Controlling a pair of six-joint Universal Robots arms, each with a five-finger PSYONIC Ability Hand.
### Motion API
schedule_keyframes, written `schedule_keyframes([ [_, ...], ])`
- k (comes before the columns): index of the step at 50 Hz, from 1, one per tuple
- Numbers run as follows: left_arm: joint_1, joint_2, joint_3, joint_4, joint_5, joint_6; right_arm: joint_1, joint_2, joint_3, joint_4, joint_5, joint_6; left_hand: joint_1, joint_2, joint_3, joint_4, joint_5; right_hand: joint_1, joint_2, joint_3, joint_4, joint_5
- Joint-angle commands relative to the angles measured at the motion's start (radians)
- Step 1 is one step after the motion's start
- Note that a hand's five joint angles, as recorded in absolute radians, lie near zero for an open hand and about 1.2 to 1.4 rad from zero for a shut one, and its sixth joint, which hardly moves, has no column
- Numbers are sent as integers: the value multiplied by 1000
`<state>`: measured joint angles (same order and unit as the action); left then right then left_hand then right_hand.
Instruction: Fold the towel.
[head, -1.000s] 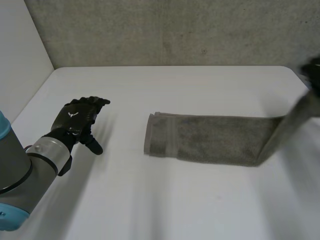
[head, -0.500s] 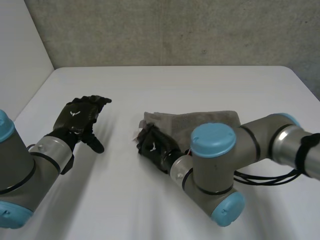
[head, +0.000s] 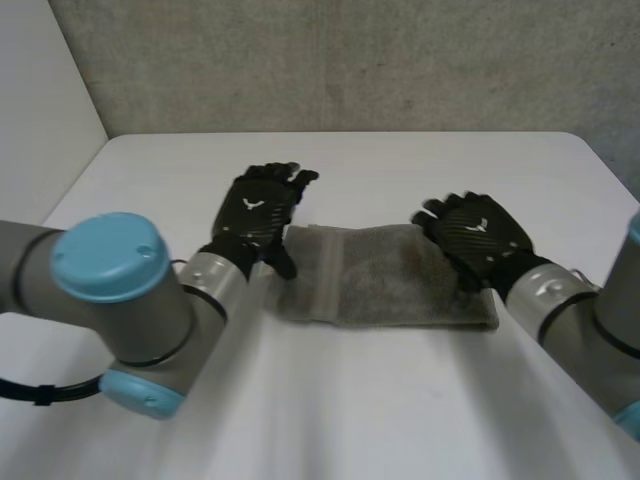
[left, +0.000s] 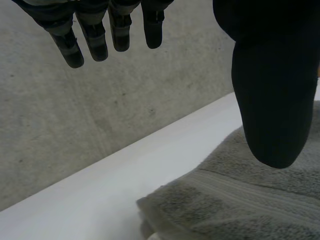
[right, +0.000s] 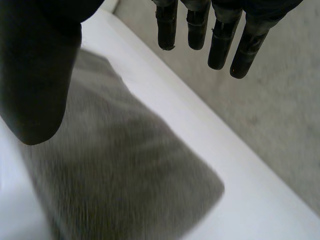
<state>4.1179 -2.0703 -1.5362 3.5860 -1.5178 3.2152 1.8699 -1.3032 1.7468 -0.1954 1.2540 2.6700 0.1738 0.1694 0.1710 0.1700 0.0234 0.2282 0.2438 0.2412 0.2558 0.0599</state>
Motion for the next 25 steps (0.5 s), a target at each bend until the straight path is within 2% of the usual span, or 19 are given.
schedule_keyframes([
  [1, -45, -126, 105, -29, -53, 5, -104, 28, 54, 2, -30, 7, 25, 29, 28, 29, 1, -54, -69, -67, -81, -60],
  [3, -47, -151, 122, -43, -64, 5, -118, 51, 56, -2, -31, 19, 25, 29, 28, 29, 1, -54, -69, -67, -81, -60],
  [11, -48, -208, 154, -85, -93, 9, -169, 166, 36, -2, -79, 44, 25, 29, 28, 29, 1, 180, 164, 167, 152, 173],
  [13, -50, -206, 145, -85, -94, 9, -175, 197, 19, -1, -87, 48, 25, 29, 28, 29, 1, 401, 386, 388, 374, 395],
  [14, -50, -206, 145, -85, -94, 9, -175, 197, 19, -1, -87, 48, 25, 29, 28, 29, 1, 403, 387, 390, 375, 397],
  [16, -51, -201, 142, -85, -94, 9, -176, 205, 8, -2, -84, 50, 25, 29, 28, 29, 1, 727, 711, 714, 699, 721],
  [17, -54, -194, 139, -87, -96, 9, -176, 205, 8, -2, -84, 50, 25, 29, 28, 29, 1, 729, 713, 716, 701, 722],
  [18, -60, -189, 139, -89, -96, 9, -176, 205, 1, -4, -75, 50, 25, 29, 28, 29, 1, 923, 908, 910, 896, 917],
  [19, -61, -189, 139, -89, -96, 9, -176, 205, 0, -4, -74, 50, 25, 29, 28, 29, 1, 925, 910, 912, 898, 919],
  [20, -67, -182, 137, -92, -96, 9, -176, 205, -7, -9, -70, 50, 25, 29, 28, 29, 1, 1152, 1136, 1139, 1125, 1146],
  [25, -68, -102, 113, -110, -114, 11, -173, 193, -35, -9, -44, 30, 16, 21, 19, 20, -8, 1168, 1152, 1155, 1141, 1162],
])
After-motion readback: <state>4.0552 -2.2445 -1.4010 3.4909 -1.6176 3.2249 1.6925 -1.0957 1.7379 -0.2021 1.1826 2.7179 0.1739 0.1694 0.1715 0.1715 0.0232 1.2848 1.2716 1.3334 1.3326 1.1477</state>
